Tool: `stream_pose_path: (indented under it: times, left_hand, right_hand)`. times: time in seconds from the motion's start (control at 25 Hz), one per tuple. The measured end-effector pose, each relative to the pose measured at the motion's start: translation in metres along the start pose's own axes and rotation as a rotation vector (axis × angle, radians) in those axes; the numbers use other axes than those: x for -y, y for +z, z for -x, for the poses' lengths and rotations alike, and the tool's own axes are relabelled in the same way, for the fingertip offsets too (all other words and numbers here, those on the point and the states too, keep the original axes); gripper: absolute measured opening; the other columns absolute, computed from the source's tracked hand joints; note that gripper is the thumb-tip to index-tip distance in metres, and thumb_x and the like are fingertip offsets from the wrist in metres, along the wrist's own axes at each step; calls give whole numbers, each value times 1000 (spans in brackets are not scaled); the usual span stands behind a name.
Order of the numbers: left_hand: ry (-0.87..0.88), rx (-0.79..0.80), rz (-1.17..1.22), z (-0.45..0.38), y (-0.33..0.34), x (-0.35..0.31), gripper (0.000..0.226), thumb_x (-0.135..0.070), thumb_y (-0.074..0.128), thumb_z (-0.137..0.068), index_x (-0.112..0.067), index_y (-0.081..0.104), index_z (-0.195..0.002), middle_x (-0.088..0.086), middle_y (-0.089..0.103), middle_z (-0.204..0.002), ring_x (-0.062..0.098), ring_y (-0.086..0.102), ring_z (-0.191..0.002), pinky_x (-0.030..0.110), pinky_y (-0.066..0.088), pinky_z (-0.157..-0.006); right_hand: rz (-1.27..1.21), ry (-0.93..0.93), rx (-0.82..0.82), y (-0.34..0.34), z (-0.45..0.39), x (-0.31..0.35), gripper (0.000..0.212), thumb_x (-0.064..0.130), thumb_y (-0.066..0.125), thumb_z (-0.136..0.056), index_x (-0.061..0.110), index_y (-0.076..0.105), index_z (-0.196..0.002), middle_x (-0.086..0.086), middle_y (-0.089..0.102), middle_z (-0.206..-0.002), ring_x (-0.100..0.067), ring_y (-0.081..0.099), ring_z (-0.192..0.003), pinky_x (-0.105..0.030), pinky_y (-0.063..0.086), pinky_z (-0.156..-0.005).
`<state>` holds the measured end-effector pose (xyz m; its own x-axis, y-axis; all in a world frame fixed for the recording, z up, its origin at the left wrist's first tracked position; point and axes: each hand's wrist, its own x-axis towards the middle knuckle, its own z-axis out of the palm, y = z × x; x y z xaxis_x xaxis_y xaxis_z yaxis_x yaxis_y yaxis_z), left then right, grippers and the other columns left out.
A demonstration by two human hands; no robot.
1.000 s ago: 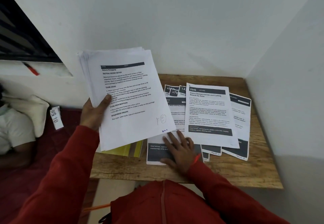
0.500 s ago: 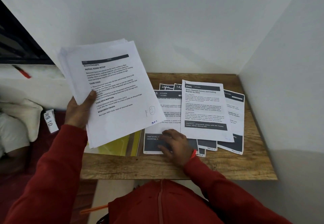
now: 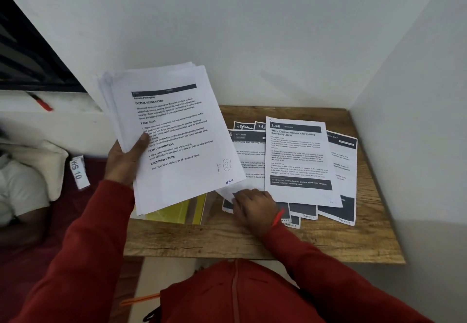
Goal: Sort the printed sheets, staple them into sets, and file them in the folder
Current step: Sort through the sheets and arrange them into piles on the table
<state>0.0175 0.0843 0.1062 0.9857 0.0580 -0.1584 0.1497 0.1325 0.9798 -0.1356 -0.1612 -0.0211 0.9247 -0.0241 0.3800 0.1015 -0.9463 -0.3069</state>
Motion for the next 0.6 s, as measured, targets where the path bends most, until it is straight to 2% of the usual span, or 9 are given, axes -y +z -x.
stream_pose_path:
  times: [0.08, 0.16, 0.2, 0.28, 0.36, 0.44, 0.52, 0.6]
  left_hand:
    - [-26, 6, -23, -1, -6, 3, 14, -18, 65, -91, -18, 65, -105, -2, 71, -107, 13, 69, -91, 30, 58, -83]
    - [-66, 17, -44, -1, -16, 9, 16, -20, 65, -90, -18, 65, -106, 1, 71, -109, 15, 70, -91, 31, 59, -82]
    - [-91, 23, -55, 0, -21, 12, 14, -20, 65, -91, -18, 65, -105, 1, 71, -106, 13, 71, -86, 29, 60, -77]
    - [-140, 24, -117, 2, -34, 21, 8, -18, 62, -93, -19, 63, -101, 1, 70, -97, 7, 71, -71, 23, 59, -63]
    - [-197, 16, -176, 2, -50, 37, 14, -17, 62, -93, -16, 62, -107, 8, 68, -102, 9, 70, -69, 21, 58, -58]
    - [-239, 5, -227, 0, -64, 57, 30, -16, 64, -91, -9, 58, -120, 15, 66, -111, 15, 69, -75, 22, 58, -59]
    - [-259, 22, -284, -1, -71, 76, 32, -15, 65, -90, -10, 57, -121, 16, 67, -112, 16, 69, -75, 23, 58, -59]
    - [-306, 28, -343, -5, -72, 90, 33, -20, 68, -89, -7, 60, -118, 18, 67, -114, 21, 69, -78, 28, 57, -65]
  right_hand:
    - [-204, 233, 28, -11, -10, 5, 25, 35, 47, -92, 17, 61, -82, 0, 66, -71, -20, 63, -65, -32, 47, -58]
    - [-540, 510, -4, -19, -19, 9, 20, 31, 50, -95, 16, 56, -84, 3, 62, -66, -5, 59, -58, -28, 46, -56]
    - [-688, 617, -63, -23, -25, 9, 14, 25, 53, -95, 17, 55, -84, 8, 56, -62, -1, 53, -54, -25, 43, -55]
    - [-892, 732, -160, -29, -36, 8, 11, 19, 57, -94, 24, 55, -84, 13, 45, -56, -4, 41, -53, -26, 36, -57]
    - [-1002, 766, -211, -34, -47, 8, 10, 21, 57, -93, 29, 55, -86, 12, 41, -58, -8, 38, -55, -29, 33, -57]
    - [-1029, 754, -268, -38, -51, 11, 3, 28, 55, -92, 31, 54, -90, 8, 39, -60, -8, 36, -56, -30, 31, -56]
    - [-1013, 701, -312, -41, -51, 13, 2, 31, 52, -93, 30, 52, -95, 6, 36, -61, -8, 34, -56, -29, 30, -56]
    - [-942, 633, -318, -43, -50, 17, 4, 27, 51, -97, 27, 51, -101, 7, 37, -60, -7, 34, -54, -26, 31, -55]
